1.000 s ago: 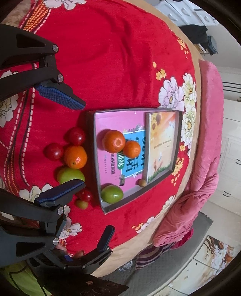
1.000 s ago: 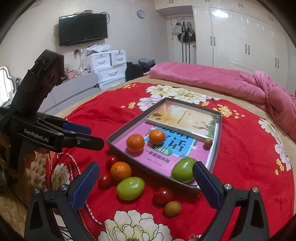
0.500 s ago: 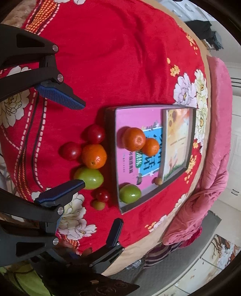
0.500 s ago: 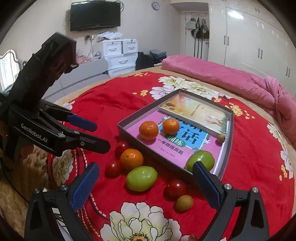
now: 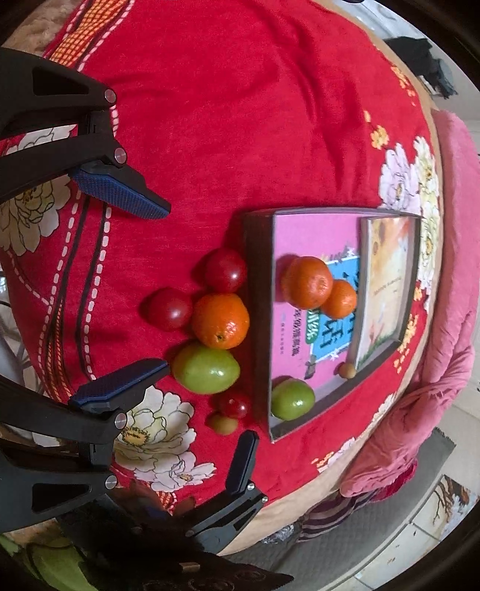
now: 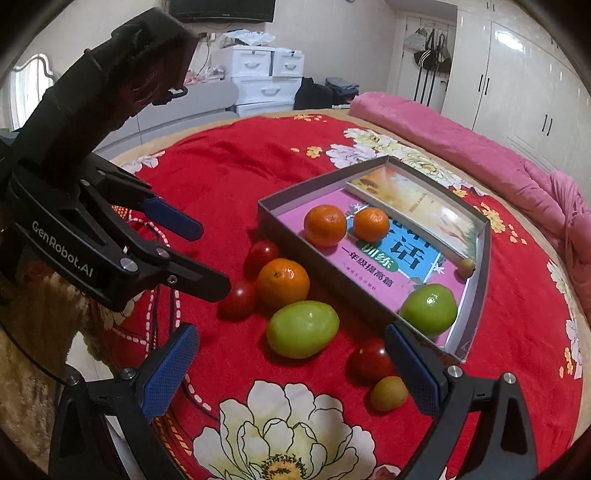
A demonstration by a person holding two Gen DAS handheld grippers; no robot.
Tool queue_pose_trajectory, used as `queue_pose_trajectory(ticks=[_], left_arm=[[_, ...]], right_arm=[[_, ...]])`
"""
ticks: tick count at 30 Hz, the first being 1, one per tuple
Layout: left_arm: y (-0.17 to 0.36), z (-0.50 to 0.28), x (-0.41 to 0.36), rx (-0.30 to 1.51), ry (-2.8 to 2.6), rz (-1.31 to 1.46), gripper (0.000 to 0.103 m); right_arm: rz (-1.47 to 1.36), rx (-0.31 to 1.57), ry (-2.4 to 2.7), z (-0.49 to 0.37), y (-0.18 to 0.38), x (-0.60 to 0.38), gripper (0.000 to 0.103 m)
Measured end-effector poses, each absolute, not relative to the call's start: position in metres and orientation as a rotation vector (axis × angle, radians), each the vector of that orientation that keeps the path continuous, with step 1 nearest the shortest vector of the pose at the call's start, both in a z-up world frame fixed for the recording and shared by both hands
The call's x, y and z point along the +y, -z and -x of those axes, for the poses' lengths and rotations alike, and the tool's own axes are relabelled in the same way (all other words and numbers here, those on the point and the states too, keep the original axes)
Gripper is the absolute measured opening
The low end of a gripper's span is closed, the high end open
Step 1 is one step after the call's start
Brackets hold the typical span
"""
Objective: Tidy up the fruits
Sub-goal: 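Grasp a light green fruit with right tool while left tool grasps a cherry tomato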
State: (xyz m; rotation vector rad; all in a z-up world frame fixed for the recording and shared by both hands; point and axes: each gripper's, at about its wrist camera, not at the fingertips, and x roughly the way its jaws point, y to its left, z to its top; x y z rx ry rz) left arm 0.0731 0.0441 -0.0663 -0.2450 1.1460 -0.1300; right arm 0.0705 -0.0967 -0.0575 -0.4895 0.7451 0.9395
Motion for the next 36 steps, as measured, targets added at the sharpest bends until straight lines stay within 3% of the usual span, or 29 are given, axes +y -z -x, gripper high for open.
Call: queue_pose_trajectory(ticks=[10, 19, 25, 27, 36], left_arm=[[0.078, -0.076, 0.046, 1.16, 0.122, 0.274, 0.079], [0.08, -0.08, 0.044, 1.139, 0.157, 0.299, 0.079], [0.082, -0.083, 0.04, 1.139, 0.191, 0.307, 0.068], [0.084, -0.084, 0.04, 1.139, 0.207, 0.325, 0.059], [0.092, -0.089, 0.032, 1.156, 0.255, 0.33, 0.044]], right_arm=[[0.53, 0.754, -0.941, -0.071, 0.067, -0.091, 0.1], [0.529, 0.777, -0.956, -0.08, 0.075, -0.089, 0.075], [0.524, 0.791, -0.961, -0.088, 0.081, -0.087, 0.063], [0.522, 0.8, -0.967, -0.091, 0.083, -0.086, 0.056], [0.549, 0.806, -0.99, -0.093, 0.09, -0.081, 0.053]])
